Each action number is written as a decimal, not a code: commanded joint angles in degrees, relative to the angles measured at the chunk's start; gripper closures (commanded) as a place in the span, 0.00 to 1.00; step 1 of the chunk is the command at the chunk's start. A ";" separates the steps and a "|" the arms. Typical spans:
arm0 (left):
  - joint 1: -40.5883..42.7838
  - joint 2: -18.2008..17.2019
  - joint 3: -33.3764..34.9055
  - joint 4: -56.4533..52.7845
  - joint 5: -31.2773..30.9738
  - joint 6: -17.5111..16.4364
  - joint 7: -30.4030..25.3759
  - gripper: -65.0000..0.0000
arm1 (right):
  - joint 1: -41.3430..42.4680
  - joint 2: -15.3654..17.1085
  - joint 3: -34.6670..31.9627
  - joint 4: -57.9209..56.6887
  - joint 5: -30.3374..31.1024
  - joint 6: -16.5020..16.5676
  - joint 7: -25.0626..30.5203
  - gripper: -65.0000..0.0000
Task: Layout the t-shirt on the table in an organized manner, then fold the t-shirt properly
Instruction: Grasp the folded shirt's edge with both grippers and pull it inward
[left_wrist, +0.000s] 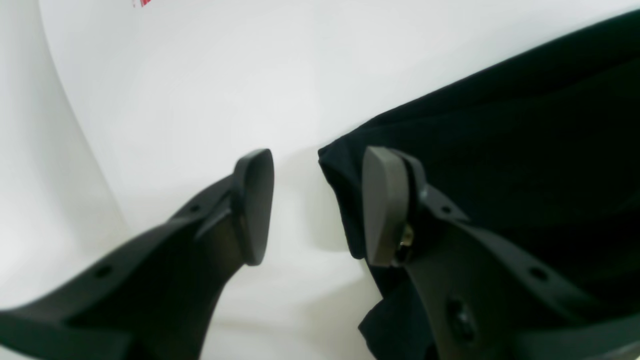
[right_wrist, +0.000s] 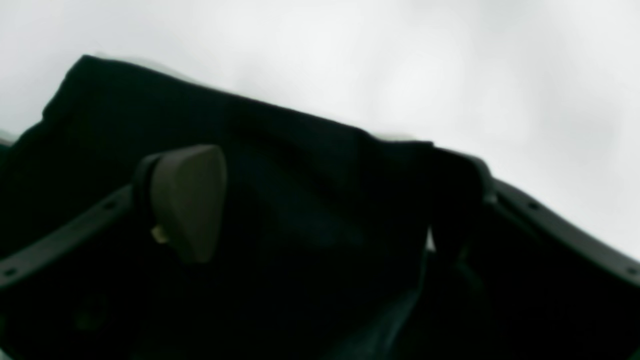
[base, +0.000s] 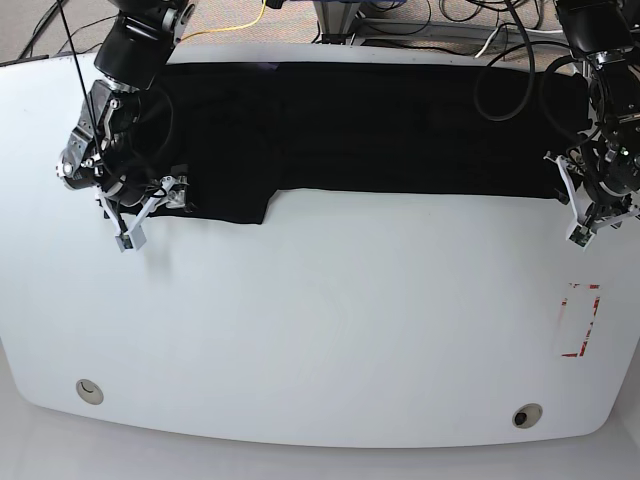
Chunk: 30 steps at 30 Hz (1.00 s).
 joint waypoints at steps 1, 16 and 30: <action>-0.83 -1.09 -0.19 0.92 -0.12 0.14 -0.64 0.59 | 0.70 0.49 -0.97 0.68 0.78 0.10 0.31 0.28; -0.83 -1.00 -0.10 0.74 -0.12 0.14 -0.64 0.59 | 1.23 -1.45 -2.47 2.17 0.95 0.10 0.31 0.99; -0.83 0.15 0.51 0.56 -0.12 0.14 -0.73 0.59 | -0.44 -1.62 -6.16 15.80 18.18 0.10 -13.93 1.00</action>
